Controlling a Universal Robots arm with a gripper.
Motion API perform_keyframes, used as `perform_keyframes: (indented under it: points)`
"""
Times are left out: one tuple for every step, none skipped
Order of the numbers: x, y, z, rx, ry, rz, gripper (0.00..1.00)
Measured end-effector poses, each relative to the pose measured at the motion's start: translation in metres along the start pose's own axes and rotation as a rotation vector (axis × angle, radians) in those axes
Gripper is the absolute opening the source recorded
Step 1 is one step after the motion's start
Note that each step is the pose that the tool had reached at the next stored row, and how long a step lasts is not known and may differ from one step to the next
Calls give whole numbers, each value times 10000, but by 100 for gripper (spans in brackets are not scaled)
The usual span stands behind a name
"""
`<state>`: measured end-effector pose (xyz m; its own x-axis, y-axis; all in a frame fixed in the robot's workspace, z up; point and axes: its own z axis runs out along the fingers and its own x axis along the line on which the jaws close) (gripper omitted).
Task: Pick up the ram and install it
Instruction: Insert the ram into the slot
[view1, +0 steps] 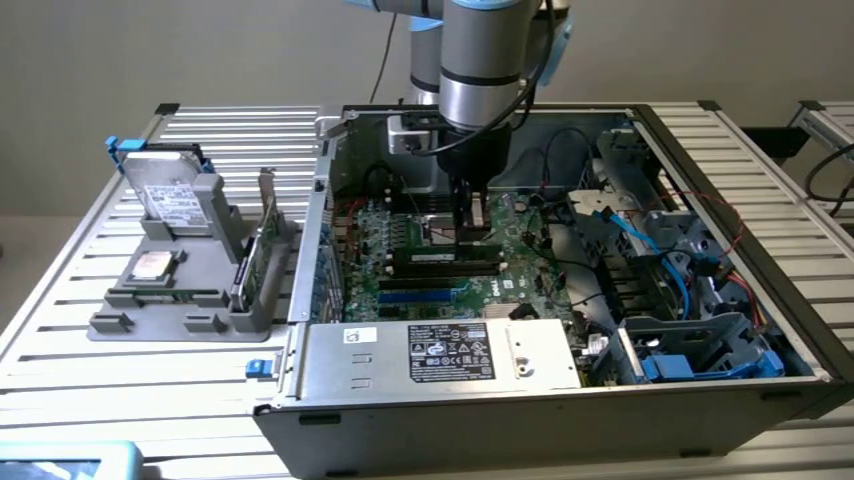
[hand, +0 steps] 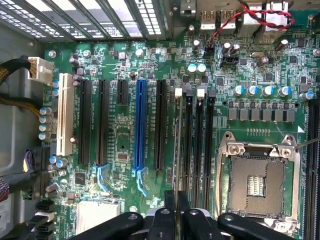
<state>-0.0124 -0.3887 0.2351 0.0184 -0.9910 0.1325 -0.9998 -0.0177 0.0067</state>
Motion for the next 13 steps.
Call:
perform_keyframes:
  points:
    - [0,0,1,0,-8,-3,14]
    - [-1,0,1,0,-25,-4,14]
    - [0,0,1,2,-51,-6,14]
    - [1,0,2,3,-61,-7,14]
    - [4,0,3,3,-65,-7,14]
    - [8,0,3,3,-68,-7,14]
    - [15,0,4,2,-76,-8,14]
    - [27,0,6,3,-87,-8,14]
    - [33,0,7,4,-93,-8,14]
    - [39,0,7,3,-102,-9,14]
    - [40,1,7,3,-117,-8,14]
    - [40,1,7,3,-141,-7,14]
    - [40,1,7,4,-162,-8,14]
